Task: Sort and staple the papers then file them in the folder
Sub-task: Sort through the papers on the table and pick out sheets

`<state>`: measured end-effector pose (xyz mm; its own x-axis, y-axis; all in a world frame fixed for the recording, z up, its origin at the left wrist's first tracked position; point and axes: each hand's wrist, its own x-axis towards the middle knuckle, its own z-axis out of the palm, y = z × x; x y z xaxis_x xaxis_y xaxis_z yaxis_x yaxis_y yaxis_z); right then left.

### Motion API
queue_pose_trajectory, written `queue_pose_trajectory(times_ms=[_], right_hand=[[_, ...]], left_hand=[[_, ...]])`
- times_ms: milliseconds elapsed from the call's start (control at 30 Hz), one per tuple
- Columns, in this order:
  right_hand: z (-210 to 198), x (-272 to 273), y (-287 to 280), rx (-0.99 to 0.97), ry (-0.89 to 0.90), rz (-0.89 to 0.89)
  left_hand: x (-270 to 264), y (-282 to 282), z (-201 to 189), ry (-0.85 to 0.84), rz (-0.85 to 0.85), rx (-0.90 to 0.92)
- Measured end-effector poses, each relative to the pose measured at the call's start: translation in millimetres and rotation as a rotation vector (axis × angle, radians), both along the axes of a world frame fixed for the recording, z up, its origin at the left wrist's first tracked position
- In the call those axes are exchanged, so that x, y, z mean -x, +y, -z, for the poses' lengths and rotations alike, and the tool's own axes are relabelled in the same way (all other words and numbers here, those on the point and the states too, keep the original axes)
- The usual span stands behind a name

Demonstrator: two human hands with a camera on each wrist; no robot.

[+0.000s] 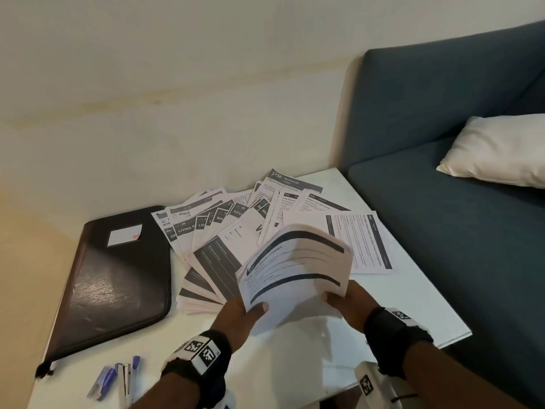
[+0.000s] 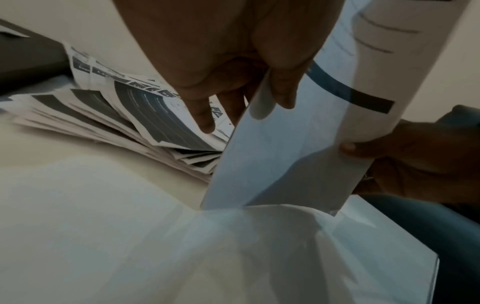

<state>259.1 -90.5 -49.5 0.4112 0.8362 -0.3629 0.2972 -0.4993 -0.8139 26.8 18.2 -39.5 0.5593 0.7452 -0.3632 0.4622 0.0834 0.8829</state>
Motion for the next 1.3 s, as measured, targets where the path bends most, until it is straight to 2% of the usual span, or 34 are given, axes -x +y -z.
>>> queue_pose_trajectory(times_ms=[67,167,267,433,567,667,700,733,800,833,933,1067,1200,1300], right_hand=[[-7,0,3,-0.042,0.019,0.036],[-27,4,12,-0.149,0.082,0.123],[-44,15,23,-0.26,0.102,0.186],[-52,31,33,-0.33,0.165,0.224],[-39,28,38,-0.272,0.16,0.118],[-22,17,41,-0.162,0.227,0.086],[-16,13,43,-0.101,0.194,0.081],[-8,6,45,-0.048,0.062,0.062],[8,-6,52,0.079,-0.31,-0.024],[12,-8,57,0.125,-0.431,-0.07],[27,-4,83,0.189,-0.626,-0.233],[44,7,116,0.264,-0.773,-0.339],[55,14,130,0.367,-0.791,-0.358],[53,14,128,0.334,-0.83,-0.371]], left_hand=[[-2,3,-5,-0.027,-0.071,-0.038],[-12,10,-29,-0.107,-0.308,-0.11],[-17,14,-53,-0.255,-0.472,-0.055],[-11,4,-61,-0.286,-0.486,0.094],[2,13,-57,-0.229,-0.473,0.068],[21,33,-56,-0.168,-0.529,0.022],[29,41,-58,-0.142,-0.547,0.002],[38,48,-59,-0.124,-0.561,-0.029],[56,59,-65,-0.117,-0.589,-0.079],[63,62,-67,-0.119,-0.614,-0.096],[76,69,-66,-0.15,-0.685,-0.102],[75,76,-62,-0.143,-0.713,-0.08],[71,79,-59,-0.132,-0.691,-0.06],[71,79,-57,-0.129,-0.684,-0.064]])
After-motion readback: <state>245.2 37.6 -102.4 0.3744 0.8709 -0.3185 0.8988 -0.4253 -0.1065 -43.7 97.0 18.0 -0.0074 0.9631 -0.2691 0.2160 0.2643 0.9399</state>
